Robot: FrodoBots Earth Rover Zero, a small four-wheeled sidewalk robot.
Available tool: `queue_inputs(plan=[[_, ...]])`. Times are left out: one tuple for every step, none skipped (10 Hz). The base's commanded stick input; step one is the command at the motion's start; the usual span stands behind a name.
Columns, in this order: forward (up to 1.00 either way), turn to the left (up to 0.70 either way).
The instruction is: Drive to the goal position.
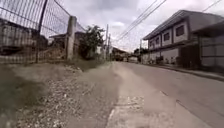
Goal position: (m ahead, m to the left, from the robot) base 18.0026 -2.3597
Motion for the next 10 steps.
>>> queue_inputs(plan=[[0.70, 0.00], [0.70, -0.02], [0.70, -0.12], [0.70, -0.31], [0.70, -0.32], [0.70, -0.22], [0.70, -0.12], [0.70, -0.01], [0.70, 0.00], [0.70, 0.00]])
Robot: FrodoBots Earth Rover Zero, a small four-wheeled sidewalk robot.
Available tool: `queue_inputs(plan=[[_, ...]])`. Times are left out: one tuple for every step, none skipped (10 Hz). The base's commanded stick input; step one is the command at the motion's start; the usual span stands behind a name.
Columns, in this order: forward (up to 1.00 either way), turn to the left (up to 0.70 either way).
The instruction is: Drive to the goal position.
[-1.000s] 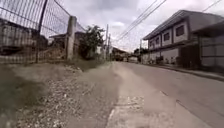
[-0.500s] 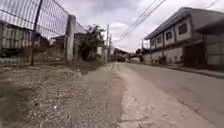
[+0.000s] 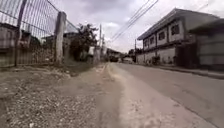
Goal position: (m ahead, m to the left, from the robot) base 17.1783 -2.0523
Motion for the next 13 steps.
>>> queue_inputs(plan=[[0.70, 0.00], [0.70, 0.00], [0.70, 0.00], [0.70, 0.00], [0.70, 0.00], [0.70, 0.00], [0.70, 0.00], [0.70, 0.00], [0.70, 0.00], [0.70, 0.00], [0.70, 0.00], [0.70, 0.00], [0.70, 0.00]])
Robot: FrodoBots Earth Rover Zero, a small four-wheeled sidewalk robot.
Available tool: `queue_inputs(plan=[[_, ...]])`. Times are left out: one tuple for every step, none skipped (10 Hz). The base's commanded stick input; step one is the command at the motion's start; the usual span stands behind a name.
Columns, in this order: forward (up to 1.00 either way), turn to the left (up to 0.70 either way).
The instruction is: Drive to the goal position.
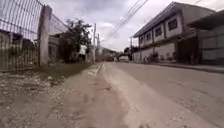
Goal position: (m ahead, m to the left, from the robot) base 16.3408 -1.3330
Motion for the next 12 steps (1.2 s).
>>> queue_inputs(plan=[[0.70, 0.00], [0.70, 0.00], [0.70, 0.00], [0.70, 0.00], [0.70, 0.00], [0.70, 0.00], [0.70, 0.00], [0.70, 0.00], [0.70, 0.00], [0.70, 0.00], [0.70, 0.00], [0.70, 0.00]])
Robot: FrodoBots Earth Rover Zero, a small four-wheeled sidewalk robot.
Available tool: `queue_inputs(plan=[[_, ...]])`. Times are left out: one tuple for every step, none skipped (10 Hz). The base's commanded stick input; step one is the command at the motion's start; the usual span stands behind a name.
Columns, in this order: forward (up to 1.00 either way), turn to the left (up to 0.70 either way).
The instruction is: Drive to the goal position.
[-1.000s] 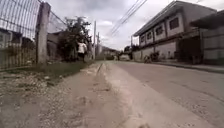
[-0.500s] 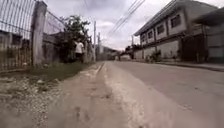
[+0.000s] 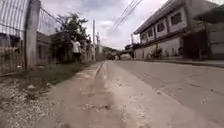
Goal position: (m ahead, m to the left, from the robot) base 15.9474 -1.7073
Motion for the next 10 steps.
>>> queue_inputs(plan=[[0.70, 0.00], [0.70, 0.00], [0.70, 0.00], [0.70, 0.00], [0.70, 0.00], [0.70, 0.00], [0.70, 0.00], [0.70, 0.00], [0.70, 0.00], [0.70, 0.00]])
